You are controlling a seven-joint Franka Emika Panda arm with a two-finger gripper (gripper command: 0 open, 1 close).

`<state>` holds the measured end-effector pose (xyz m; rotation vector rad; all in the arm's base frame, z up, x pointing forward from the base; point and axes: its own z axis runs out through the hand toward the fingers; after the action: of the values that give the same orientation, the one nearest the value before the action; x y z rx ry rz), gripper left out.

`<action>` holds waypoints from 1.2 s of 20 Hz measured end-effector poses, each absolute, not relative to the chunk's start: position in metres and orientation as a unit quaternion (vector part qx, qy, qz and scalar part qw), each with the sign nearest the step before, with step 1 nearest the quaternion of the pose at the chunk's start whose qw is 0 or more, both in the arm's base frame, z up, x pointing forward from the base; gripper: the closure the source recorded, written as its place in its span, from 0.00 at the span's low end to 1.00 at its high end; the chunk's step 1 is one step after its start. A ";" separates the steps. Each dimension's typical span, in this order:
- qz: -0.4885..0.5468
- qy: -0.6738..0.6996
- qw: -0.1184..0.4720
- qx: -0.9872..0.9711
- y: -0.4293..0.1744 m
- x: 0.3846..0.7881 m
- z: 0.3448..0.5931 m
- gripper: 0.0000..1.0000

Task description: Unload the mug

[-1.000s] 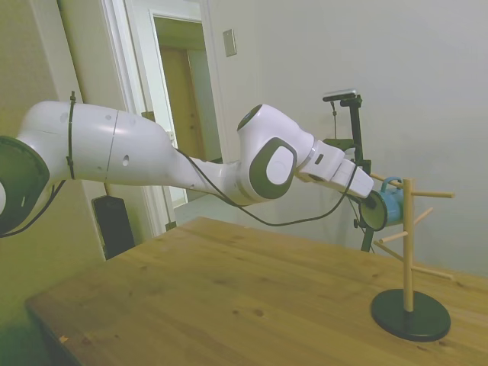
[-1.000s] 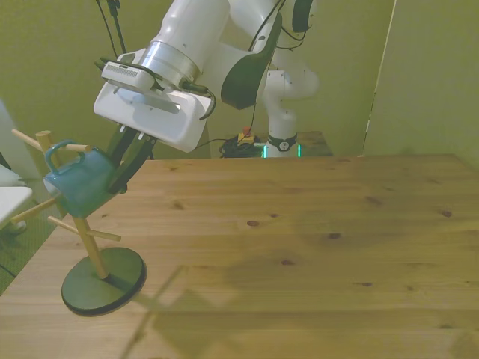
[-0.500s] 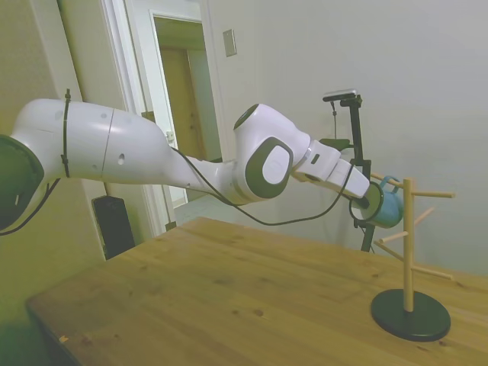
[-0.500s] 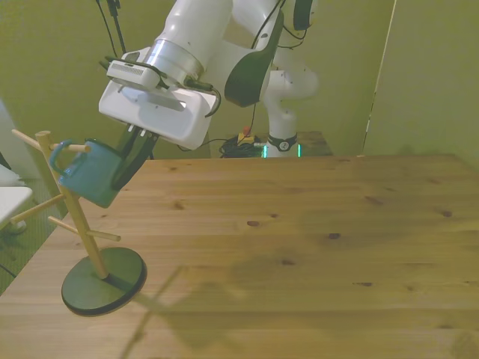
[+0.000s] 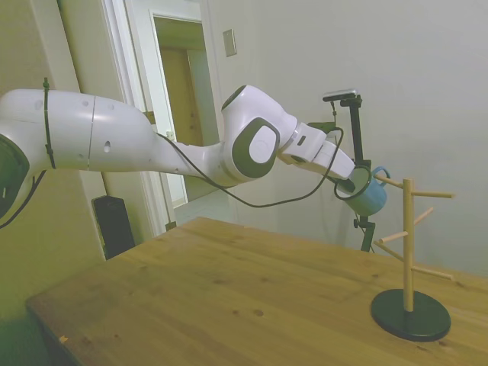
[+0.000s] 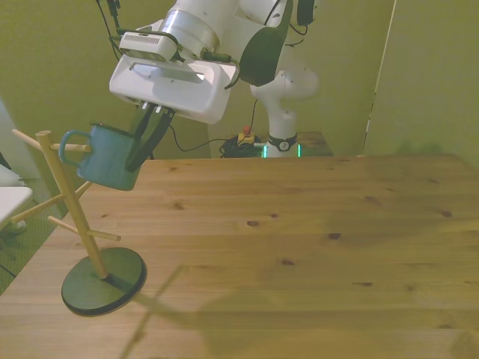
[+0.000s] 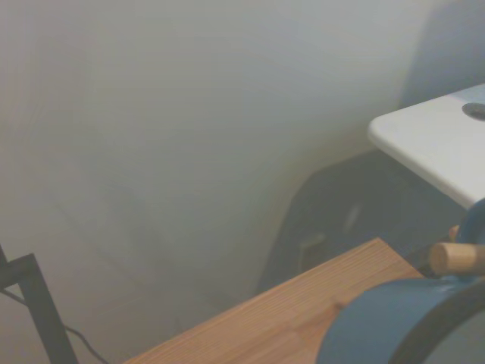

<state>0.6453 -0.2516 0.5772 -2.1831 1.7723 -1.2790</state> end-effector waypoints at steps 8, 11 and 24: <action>-0.374 0.556 0.040 -0.742 -0.175 0.683 0.552 1.00; -0.338 0.525 0.045 -0.780 -0.102 0.686 0.528 1.00; -0.184 0.428 -0.012 -0.885 0.014 0.513 0.428 1.00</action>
<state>0.5132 0.0138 0.4282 -2.8008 1.3566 -0.5831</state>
